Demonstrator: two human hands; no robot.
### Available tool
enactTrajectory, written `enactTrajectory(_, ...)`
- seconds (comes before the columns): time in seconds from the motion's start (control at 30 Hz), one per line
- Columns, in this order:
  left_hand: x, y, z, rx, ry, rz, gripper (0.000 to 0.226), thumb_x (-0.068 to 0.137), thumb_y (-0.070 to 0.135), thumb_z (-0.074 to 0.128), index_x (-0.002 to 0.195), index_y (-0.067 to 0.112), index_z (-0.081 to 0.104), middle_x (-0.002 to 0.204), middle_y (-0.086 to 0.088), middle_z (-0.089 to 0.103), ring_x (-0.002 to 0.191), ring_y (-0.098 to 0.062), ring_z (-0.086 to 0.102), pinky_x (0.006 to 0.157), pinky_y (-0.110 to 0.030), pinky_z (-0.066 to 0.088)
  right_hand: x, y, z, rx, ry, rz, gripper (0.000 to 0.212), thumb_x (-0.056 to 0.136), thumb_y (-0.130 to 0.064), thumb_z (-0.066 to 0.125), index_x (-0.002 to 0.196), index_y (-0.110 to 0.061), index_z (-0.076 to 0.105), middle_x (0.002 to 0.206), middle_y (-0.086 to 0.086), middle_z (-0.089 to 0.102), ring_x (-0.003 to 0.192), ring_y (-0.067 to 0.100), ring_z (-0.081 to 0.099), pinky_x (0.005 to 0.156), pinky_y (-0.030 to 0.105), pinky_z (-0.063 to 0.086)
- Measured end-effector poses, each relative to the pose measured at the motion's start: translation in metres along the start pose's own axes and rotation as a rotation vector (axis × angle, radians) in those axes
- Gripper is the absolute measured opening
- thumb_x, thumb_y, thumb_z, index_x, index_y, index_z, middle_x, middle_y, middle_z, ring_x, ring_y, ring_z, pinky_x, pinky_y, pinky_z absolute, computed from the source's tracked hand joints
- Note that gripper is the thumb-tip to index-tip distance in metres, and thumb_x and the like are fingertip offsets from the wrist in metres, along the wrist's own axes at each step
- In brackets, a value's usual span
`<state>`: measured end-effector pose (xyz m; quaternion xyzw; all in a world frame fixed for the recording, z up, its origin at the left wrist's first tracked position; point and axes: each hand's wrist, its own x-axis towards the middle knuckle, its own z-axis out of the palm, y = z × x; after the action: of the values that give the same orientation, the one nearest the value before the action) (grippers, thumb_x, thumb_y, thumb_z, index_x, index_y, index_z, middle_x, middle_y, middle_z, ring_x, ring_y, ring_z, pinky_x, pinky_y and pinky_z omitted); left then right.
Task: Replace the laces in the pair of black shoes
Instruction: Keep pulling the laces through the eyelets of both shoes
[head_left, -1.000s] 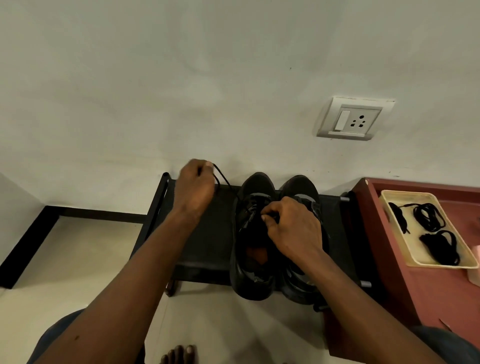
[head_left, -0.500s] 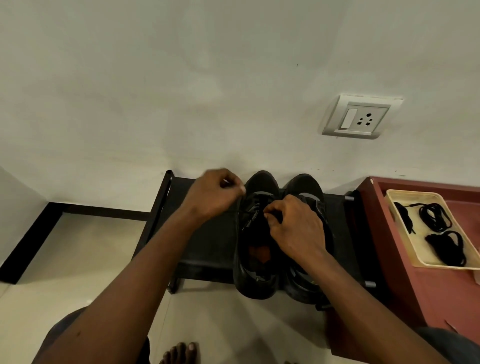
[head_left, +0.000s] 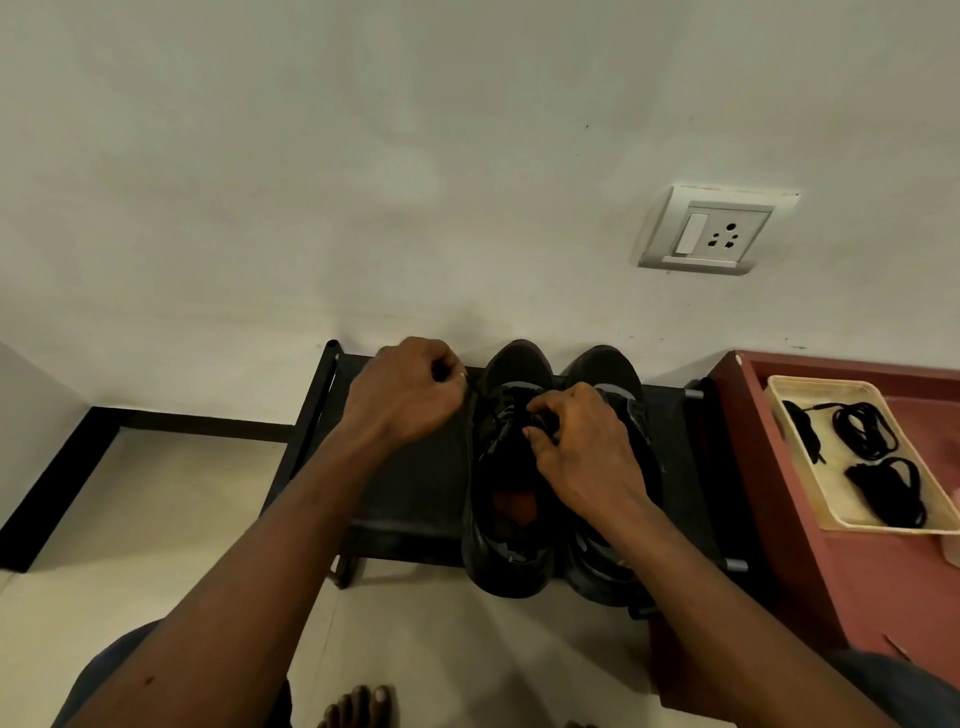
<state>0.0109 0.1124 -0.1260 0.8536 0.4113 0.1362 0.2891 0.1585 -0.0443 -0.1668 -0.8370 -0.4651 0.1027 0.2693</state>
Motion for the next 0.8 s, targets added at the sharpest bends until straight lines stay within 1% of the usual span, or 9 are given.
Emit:
enactTrajectory(0.1, 0.002, -0.008, -0.006, -0.023, 0.059, -0.002, 0.009, 0.090, 0.032, 0.065, 0.083, 0.032, 0.072, 0.083, 0.017, 0.072, 0.086, -0.009, 0.068, 0.080, -0.034, 0.056, 0.001, -0.001, 0.000, -0.004, -0.023, 0.021, 0.034, 0.098, -0.035, 0.070, 0.129, -0.025, 0.064, 0.117, -0.006, 0.050, 0.101, 0.014, 0.058, 0.092, 0.030, 0.051)
enactTrajectory(0.23, 0.002, -0.016, -0.008, -0.069, 0.037, 0.025, 0.014, 0.089, 0.027, 0.064, 0.080, 0.032, 0.074, 0.082, 0.018, 0.073, 0.083, -0.002, 0.067, 0.076, -0.027, 0.050, 0.001, -0.002, -0.001, -0.001, -0.026, 0.030, 0.032, 0.097, -0.035, 0.070, 0.127, -0.025, 0.065, 0.117, -0.005, 0.054, 0.103, 0.014, 0.059, 0.095, 0.034, 0.054)
enactTrajectory(0.33, 0.002, -0.016, -0.012, -0.438, 0.020, -0.121, 0.030, 0.084, 0.025, 0.051, 0.084, 0.028, 0.080, 0.082, 0.015, 0.074, 0.074, -0.002, 0.061, 0.065, -0.023, 0.047, 0.001, -0.003, -0.003, -0.016, -0.027, 0.023, 0.030, 0.097, -0.036, 0.070, 0.125, -0.027, 0.067, 0.116, -0.006, 0.058, 0.103, 0.012, 0.060, 0.093, 0.033, 0.054)
enactTrajectory(0.4, 0.002, -0.012, -0.014, -0.709, 0.011, -0.235, 0.040, 0.088, 0.016, 0.042, 0.089, 0.022, 0.082, 0.084, 0.008, 0.074, 0.067, -0.007, 0.054, 0.052, -0.019, 0.041, 0.001, -0.003, -0.004, -0.034, -0.021, 0.020, 0.030, 0.096, -0.038, 0.070, 0.124, -0.028, 0.069, 0.115, -0.007, 0.060, 0.101, 0.010, 0.060, 0.090, 0.032, 0.054)
enactTrajectory(0.47, 0.001, -0.007, -0.013, -0.963, -0.035, -0.307, 0.044, 0.091, 0.009, 0.036, 0.097, 0.012, 0.080, 0.087, 0.000, 0.074, 0.067, -0.010, 0.052, 0.046, -0.019, 0.036, 0.001, -0.004, -0.004, -0.055, 0.002, 0.008, 0.029, 0.096, -0.040, 0.071, 0.123, -0.030, 0.068, 0.115, -0.008, 0.060, 0.099, 0.010, 0.060, 0.087, 0.030, 0.051)
enactTrajectory(0.57, -0.002, 0.000, -0.009, -1.248, -0.119, -0.389, 0.049, 0.092, 0.018, 0.034, 0.111, 0.005, 0.076, 0.101, -0.011, 0.076, 0.071, -0.011, 0.056, 0.054, -0.024, 0.036, 0.001, -0.008, -0.005, 0.011, 0.054, -0.024, 0.027, 0.096, -0.039, 0.070, 0.122, -0.029, 0.069, 0.113, -0.009, 0.060, 0.099, 0.009, 0.061, 0.087, 0.030, 0.054)
enactTrajectory(0.67, -0.003, 0.007, 0.000, -1.364, -0.188, -0.422, 0.051, 0.097, 0.029, 0.036, 0.123, 0.005, 0.072, 0.118, -0.017, 0.075, 0.076, -0.012, 0.059, 0.062, -0.028, 0.034, 0.002, -0.014, -0.006, 0.263, 0.050, -0.039, 0.021, 0.095, -0.033, 0.072, 0.116, -0.028, 0.073, 0.104, -0.016, 0.069, 0.094, 0.001, 0.066, 0.086, 0.022, 0.057)
enactTrajectory(0.73, -0.005, 0.014, 0.007, -1.456, -0.248, -0.427, 0.054, 0.101, 0.040, 0.037, 0.128, 0.006, 0.069, 0.117, -0.016, 0.074, 0.080, -0.014, 0.061, 0.065, -0.029, 0.036, 0.003, -0.021, -0.007, 0.454, -0.015, -0.011, 0.017, 0.094, -0.032, 0.075, 0.111, -0.030, 0.075, 0.098, -0.018, 0.073, 0.093, -0.003, 0.068, 0.081, 0.016, 0.056)
enactTrajectory(0.8, -0.007, 0.021, 0.015, -1.569, -0.289, -0.429, 0.059, 0.103, 0.049, 0.039, 0.127, 0.004, 0.068, 0.110, -0.014, 0.073, 0.081, -0.016, 0.063, 0.072, -0.030, 0.045, 0.002, -0.025, -0.006, 0.581, -0.113, 0.029, 0.020, 0.091, -0.032, 0.078, 0.111, -0.030, 0.073, 0.100, -0.015, 0.075, 0.095, 0.000, 0.070, 0.082, 0.020, 0.058)
